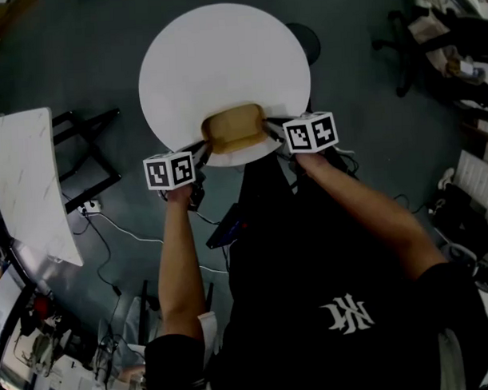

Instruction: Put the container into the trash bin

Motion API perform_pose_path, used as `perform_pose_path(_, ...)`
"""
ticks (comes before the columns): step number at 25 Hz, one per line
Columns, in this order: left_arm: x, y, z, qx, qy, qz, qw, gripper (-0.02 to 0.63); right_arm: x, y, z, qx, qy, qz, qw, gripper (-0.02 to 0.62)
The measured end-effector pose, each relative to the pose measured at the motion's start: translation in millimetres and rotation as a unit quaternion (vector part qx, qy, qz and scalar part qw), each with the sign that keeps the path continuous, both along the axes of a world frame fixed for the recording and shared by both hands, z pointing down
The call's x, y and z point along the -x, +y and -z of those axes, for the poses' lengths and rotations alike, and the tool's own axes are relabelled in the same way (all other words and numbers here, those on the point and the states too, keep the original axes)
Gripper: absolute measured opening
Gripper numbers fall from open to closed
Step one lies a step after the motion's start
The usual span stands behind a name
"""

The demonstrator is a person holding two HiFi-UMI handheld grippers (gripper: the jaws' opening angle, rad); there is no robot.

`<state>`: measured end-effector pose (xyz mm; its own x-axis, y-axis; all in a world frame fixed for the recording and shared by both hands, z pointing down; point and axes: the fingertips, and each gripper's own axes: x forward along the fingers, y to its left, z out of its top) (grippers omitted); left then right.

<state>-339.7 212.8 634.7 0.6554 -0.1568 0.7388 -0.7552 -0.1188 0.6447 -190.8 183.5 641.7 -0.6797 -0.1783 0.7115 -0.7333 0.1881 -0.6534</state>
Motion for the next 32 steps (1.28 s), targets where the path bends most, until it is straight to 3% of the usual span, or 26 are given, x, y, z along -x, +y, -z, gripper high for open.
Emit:
perform_pose_path(9, -29.7, -30.8, 30.3, -0.033, -0.011, -0.013, 0.9993, 0.023, -31.2, -23.6, 28.9, -0.029, -0.019, -0.022, 0.999, 0.048)
perform_pose_path(14, -66.0, -43.8, 48.3, -0.049, -0.021, -0.023, 0.9983, 0.023, -67.8, -35.8, 44.0, -0.049, -0.031, -0.04, 0.997, 0.048)
perform_pose_path(32, -289.9, -77.5, 84.2, -0.092, -0.038, -0.086, 0.9914, 0.023, -292.8, -64.1, 80.9, -0.108, -0.048, -0.093, 0.989, 0.048)
